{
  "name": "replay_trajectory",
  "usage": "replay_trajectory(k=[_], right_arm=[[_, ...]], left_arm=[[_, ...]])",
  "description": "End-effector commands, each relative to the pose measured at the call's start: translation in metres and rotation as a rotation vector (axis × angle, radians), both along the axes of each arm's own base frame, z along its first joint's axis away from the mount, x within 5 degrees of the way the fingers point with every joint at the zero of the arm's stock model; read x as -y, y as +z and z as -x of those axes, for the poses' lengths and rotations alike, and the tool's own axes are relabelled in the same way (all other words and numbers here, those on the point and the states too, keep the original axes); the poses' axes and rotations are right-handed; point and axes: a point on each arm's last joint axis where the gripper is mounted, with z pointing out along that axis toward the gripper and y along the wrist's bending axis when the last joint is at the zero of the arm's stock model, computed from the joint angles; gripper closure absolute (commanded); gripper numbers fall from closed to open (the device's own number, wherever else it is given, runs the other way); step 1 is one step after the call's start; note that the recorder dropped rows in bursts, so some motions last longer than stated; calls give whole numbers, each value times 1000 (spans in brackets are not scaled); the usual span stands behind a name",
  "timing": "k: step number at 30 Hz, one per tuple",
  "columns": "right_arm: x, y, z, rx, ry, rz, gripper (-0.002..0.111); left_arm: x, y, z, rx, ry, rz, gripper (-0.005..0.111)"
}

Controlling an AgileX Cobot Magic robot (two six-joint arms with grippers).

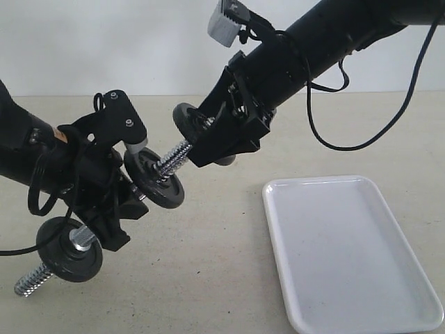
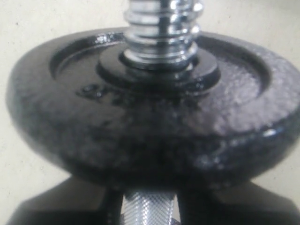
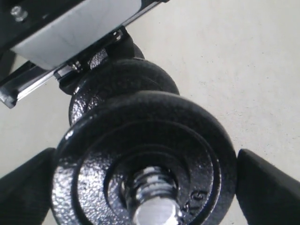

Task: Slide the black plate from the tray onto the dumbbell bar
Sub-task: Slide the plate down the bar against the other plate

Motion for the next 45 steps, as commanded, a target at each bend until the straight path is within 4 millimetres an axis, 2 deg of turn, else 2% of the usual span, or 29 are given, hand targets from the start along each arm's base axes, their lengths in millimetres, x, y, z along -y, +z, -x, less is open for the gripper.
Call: replay_trajectory(k=[1,10,15,23,29,42,43,45], right_arm=[[-5,14,7,-40,25,-94,108],[-6,15,8,-48,22,-106,108],[-18,12,15,-79,41,-99,108],[-46,-24,20,-178,94,-55,108],[-48,-37,16,-235,73,-42,108],[-48,-38,15,-241,68,-39,108],[-48,-38,15,-241,68,-39,107],[-48,-38,15,-241,68,-39,96]], left_arm=[[2,49,-31,413,200,204,102],[2,49,-31,413,200,204,102],[2,50,-32,386,259,252,102],[3,49,-31,372,264,257,102],[3,49,-31,370,264,256,102],[3,48,-31,364,262,254,102],[3,48,-30,360,260,253,102],[3,48,-30,353,258,251,102]])
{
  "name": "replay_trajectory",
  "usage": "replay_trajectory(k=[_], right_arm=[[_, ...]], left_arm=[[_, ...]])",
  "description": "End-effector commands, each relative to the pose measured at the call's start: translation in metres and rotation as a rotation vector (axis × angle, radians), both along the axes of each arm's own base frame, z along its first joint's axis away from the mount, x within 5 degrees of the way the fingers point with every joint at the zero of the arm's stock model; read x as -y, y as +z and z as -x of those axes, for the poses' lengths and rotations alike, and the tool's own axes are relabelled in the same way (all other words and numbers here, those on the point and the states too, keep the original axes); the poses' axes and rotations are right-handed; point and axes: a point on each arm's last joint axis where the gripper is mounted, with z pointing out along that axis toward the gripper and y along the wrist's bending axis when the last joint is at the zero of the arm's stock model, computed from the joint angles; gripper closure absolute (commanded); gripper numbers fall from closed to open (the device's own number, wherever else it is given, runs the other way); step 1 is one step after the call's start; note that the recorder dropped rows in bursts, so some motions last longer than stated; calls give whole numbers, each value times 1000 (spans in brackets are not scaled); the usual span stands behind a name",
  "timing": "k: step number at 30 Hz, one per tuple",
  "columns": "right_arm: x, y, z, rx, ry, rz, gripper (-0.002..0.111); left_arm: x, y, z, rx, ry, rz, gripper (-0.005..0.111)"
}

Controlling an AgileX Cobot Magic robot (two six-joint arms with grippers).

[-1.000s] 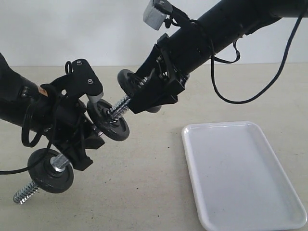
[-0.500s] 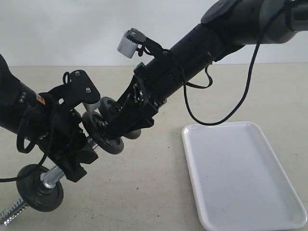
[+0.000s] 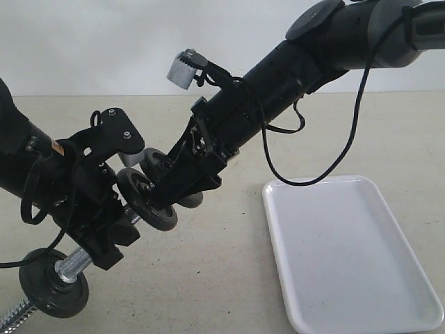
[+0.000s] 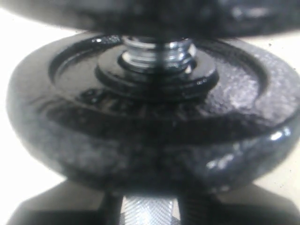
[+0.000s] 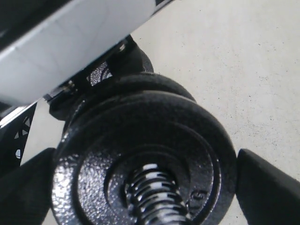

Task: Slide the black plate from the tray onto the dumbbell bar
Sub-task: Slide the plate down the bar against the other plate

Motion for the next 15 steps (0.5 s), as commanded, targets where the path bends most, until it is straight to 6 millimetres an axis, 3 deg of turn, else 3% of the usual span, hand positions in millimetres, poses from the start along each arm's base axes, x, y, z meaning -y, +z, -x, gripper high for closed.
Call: replay_trajectory(k=[1,4,5,8,15], right_arm=[[-5,9,7,-40,25,-52,89],[-5,9,7,-55,14,-47,56],[-5,9,6,-75,-4,-42,40],[-6,8,1,-103,-93,-25,13],[-6,7,-1,-99,-125,-21,10]], left_arm=[[4,52,-42,522,242,237,102],[4,52,-42,520,241,236,102],[4,51,-41,517,240,236,102],[4,50,-41,505,236,233,102],[4,50,-40,503,235,232,102]])
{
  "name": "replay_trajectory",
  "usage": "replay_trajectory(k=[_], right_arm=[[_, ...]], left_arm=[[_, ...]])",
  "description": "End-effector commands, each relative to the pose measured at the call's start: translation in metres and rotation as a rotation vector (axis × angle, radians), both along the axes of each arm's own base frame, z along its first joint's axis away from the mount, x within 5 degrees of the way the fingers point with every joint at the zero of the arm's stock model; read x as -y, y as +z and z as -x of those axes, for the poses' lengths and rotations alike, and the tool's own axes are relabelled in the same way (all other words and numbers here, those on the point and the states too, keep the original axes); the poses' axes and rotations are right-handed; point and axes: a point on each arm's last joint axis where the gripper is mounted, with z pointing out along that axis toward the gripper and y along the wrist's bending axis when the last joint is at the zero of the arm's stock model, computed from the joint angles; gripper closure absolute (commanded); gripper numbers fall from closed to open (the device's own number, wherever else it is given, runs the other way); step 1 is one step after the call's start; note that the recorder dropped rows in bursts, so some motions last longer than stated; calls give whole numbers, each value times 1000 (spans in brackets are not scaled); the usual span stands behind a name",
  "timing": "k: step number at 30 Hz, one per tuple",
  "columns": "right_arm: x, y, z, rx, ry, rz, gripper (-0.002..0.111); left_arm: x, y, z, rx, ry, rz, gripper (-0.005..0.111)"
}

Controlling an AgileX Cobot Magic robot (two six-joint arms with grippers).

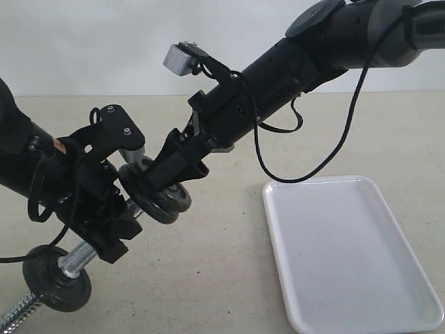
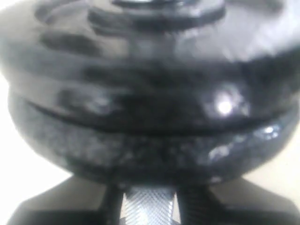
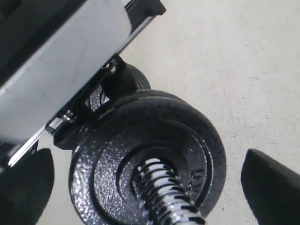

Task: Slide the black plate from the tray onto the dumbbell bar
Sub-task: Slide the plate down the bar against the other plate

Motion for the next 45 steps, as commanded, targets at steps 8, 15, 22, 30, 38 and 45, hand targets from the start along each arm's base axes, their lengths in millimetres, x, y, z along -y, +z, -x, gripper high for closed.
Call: replay_trajectory(k=[8,15,22,30,38,45], right_arm=[[-3,4,1,12,-16,-5,10],[4,32,-9,204,-164,21,70],[11,59,-3,275,-203,11,108],[14,54,-1,249,-195,74,108],[14,53,4,228,-146,81,103],[14,54,2,234,-170,80,68]], left_arm=[[2,50,-37,426,297,272,102],[1,49,-36,368,355,306,102],[1,49,-36,365,356,306,102],[2,47,-34,347,350,300,102],[1,49,-36,372,359,309,102],[1,49,-36,372,359,309,102]])
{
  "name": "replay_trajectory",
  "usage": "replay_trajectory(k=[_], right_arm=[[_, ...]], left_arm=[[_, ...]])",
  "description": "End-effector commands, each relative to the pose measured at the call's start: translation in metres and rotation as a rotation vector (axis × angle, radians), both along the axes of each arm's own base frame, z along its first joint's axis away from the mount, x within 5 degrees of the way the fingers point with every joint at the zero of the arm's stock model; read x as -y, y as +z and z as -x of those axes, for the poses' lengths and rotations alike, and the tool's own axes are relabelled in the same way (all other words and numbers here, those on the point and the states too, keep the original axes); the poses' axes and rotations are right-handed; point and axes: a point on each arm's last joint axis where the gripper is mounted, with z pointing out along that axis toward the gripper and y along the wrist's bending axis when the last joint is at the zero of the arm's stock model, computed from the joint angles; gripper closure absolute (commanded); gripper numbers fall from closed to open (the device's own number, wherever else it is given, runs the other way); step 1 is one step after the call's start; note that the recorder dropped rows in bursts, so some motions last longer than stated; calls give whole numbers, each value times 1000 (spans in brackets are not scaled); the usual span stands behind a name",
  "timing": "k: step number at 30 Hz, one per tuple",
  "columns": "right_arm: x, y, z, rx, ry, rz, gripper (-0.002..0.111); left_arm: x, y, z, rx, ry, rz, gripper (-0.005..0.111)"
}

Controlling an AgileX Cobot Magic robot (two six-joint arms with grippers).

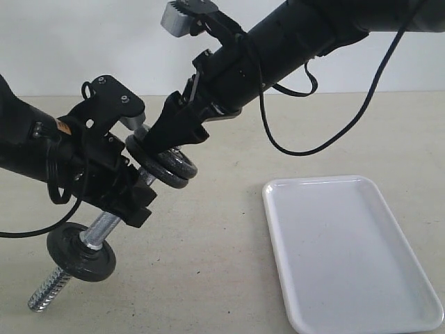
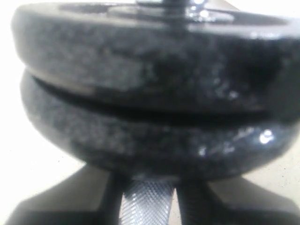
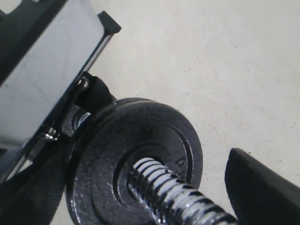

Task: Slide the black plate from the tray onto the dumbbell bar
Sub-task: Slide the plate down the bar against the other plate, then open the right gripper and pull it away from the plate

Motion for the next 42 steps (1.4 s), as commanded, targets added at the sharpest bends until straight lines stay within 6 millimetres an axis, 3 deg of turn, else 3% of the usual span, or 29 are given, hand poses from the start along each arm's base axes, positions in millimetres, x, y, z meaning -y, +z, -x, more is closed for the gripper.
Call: replay_trajectory(k=[1,7,18,25,42], right_arm=[[5,9,0,55,2,18,63],[5,9,-2,51,-30,14,43],[5,9,0,18,-37,14,42],[5,11,-9,60,-126,-4,4],[6,11,-11,53,-156,-8,5]], left_arm=[[-1,39,-23,275,192,188,102],[-1,39,-23,275,192,188,102],[-2,41,-25,274,257,242,102],[-2,41,-25,236,317,293,102],[-1,38,-23,177,347,314,102]])
